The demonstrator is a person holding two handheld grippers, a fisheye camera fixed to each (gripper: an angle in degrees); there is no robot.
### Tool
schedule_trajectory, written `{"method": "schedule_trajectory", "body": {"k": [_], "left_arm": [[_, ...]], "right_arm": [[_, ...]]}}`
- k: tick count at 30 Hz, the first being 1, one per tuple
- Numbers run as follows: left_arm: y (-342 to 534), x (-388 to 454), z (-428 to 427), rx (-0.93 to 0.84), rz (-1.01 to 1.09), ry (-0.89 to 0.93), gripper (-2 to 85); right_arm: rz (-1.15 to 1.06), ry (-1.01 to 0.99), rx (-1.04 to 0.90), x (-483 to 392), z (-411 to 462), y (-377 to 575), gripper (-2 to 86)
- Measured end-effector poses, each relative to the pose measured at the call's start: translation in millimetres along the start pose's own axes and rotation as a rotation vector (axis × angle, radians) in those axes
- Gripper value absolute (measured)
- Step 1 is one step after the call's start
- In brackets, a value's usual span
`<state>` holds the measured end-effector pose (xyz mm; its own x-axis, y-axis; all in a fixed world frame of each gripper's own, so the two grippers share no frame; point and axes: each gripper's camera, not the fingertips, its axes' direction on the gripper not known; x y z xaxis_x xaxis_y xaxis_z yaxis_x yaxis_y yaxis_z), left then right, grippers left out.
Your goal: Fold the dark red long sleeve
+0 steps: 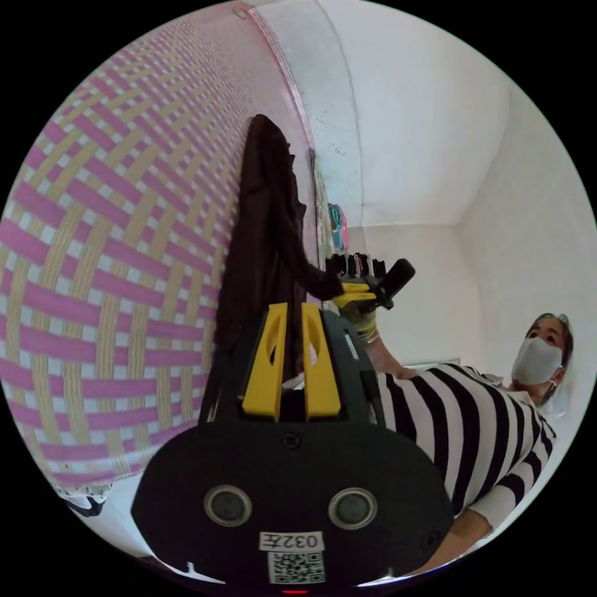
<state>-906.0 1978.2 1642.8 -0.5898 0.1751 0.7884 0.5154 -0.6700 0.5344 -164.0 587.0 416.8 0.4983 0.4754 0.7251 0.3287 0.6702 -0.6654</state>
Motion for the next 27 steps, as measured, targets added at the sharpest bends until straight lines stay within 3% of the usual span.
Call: {"method": "schedule_trajectory", "body": {"k": [6, 12, 14, 17, 22, 27], "left_arm": [[-51, 13, 18, -0.036, -0.016, 0.034, 3.6], [-89, 11, 35, -0.097, -0.071, 0.08, 5.8], [-95, 8, 36, -0.11, -0.093, 0.066, 5.9], [-96, 10, 38, -0.132, -0.104, 0.076, 6.1], [-94, 49, 57, -0.241, 0.013, 0.06, 9.2], [-91, 107, 98, -0.391, 0.133, 0.014, 11.5]], "right_arm": [[-0.035, 0.172, -0.146, 4, 60, -5, 3.9], [-0.277, 0.386, -0.394, -31, 135, -29, 6.6], [-0.411, 0.564, -0.514, -49, 170, -26, 6.6], [-0.435, 0.662, -0.482, -54, 179, -19, 6.6], [-0.172, 0.411, -0.317, -21, 145, -9, 6.5], [-0.207, 0.434, -0.343, -11, 155, -11, 6.3]]}}
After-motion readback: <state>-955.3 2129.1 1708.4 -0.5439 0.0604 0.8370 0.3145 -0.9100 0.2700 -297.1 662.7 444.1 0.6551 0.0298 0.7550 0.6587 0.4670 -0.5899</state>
